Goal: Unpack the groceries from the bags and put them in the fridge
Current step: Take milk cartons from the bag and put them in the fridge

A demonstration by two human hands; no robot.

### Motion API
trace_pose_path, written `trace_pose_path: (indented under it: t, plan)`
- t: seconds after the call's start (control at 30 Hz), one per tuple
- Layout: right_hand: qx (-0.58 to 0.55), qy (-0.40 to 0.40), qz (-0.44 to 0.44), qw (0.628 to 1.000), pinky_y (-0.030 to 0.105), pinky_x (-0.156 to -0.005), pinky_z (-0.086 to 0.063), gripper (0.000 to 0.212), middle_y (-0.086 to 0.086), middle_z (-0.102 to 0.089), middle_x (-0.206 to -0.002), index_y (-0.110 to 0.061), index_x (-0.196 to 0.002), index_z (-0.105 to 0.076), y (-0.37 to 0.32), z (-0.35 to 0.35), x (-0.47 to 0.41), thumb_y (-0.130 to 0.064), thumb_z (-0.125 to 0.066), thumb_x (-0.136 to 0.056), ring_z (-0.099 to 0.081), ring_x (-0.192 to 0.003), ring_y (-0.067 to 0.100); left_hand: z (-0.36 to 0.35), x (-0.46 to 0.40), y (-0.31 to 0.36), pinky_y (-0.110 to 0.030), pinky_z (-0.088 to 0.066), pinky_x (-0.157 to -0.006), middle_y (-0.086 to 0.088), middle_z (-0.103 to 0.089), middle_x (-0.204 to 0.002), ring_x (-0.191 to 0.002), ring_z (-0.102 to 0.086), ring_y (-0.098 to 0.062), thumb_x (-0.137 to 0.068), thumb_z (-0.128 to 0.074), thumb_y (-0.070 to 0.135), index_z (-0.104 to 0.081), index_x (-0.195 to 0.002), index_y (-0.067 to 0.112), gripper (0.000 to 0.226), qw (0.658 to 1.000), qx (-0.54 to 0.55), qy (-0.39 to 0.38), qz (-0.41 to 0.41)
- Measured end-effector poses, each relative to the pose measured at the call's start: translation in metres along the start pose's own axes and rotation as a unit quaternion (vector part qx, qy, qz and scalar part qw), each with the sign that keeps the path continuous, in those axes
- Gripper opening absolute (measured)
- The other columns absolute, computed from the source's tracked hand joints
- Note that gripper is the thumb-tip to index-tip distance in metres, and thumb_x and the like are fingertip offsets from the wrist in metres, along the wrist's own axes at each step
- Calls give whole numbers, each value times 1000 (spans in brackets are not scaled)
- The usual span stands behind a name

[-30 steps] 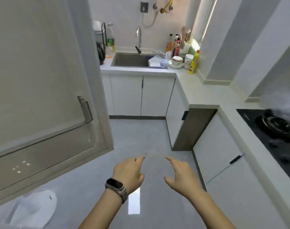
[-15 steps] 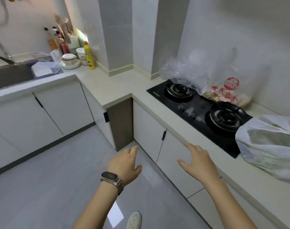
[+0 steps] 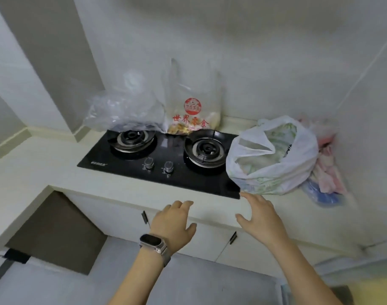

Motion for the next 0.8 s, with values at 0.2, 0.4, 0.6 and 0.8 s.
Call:
trace_pose_path:
  t: [0.2, 0.4, 0.6, 0.8]
  plan:
    - [-24, 18, -77, 997, 35, -101, -42, 61, -4, -44, -142, -26, -144, -37, 64, 25, -40, -37, -58, -88, -41, -129, 23, -27, -85, 50, -33, -47, -93, 4, -47, -136, -120, -49, -18, -93, -45, 46, -27, -145, 28, 58, 996, -1, -65, -68]
    - [-46, 26, -48, 997, 33, -95, -47, 49, 3, -60, -125, -19, -132, -53, 110, 43, -112, -24, -62, -85, -53, -118, 25, -49, -162, 81, -33, -50, -91, 5, -51, -131, -117, -53, -15, -92, -47, 42, -31, -143, 30, 55, 995, 38, -79, -49]
    - [-57, 56, 8, 997, 31, -84, -49, 25, 1, -68, -104, -12, -110, -65, 124, 75, -189, -10, -60, -86, -60, -99, 20, -59, -206, 91, -28, -51, -84, 10, -54, -125, -110, -56, -10, -93, -48, 40, -37, -140, 31, 49, 995, 78, -66, 5]
    - [-51, -71, -12, 996, 25, -56, -39, 6, -1, -58, -72, -11, -75, -59, 110, 69, -237, -7, -57, -80, -57, -70, 21, -65, -234, 102, -27, -51, -85, 13, -57, -119, -105, -59, -9, -92, -49, 39, -47, -132, 39, 40, 989, 115, -94, 2]
Point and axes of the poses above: each hand's wrist, its own x-axis away from the middle knuckle, its own z-axis out of the back of the hand, y = z × x, the point moved 2 cm from there along -x, towards the middle knuckle
